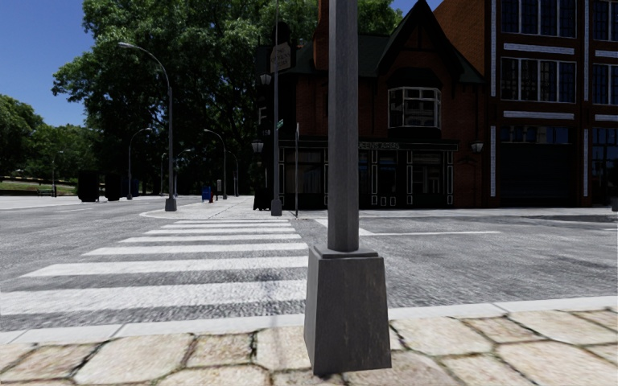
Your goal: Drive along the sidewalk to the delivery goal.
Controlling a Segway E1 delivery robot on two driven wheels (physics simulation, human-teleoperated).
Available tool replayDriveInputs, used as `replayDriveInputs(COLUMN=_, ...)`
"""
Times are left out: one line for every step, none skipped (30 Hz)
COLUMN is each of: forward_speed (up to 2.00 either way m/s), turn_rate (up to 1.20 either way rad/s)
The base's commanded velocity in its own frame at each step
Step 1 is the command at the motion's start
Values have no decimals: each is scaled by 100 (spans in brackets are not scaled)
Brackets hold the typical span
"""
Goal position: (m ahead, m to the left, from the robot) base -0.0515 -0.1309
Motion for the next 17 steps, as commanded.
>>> replayDriveInputs(forward_speed=0, turn_rate=0)
replayDriveInputs(forward_speed=0, turn_rate=0)
replayDriveInputs(forward_speed=0, turn_rate=0)
replayDriveInputs(forward_speed=0, turn_rate=0)
replayDriveInputs(forward_speed=0, turn_rate=0)
replayDriveInputs(forward_speed=0, turn_rate=0)
replayDriveInputs(forward_speed=0, turn_rate=0)
replayDriveInputs(forward_speed=0, turn_rate=0)
replayDriveInputs(forward_speed=0, turn_rate=0)
replayDriveInputs(forward_speed=0, turn_rate=0)
replayDriveInputs(forward_speed=0, turn_rate=0)
replayDriveInputs(forward_speed=0, turn_rate=0)
replayDriveInputs(forward_speed=0, turn_rate=0)
replayDriveInputs(forward_speed=0, turn_rate=0)
replayDriveInputs(forward_speed=0, turn_rate=0)
replayDriveInputs(forward_speed=0, turn_rate=0)
replayDriveInputs(forward_speed=0, turn_rate=0)
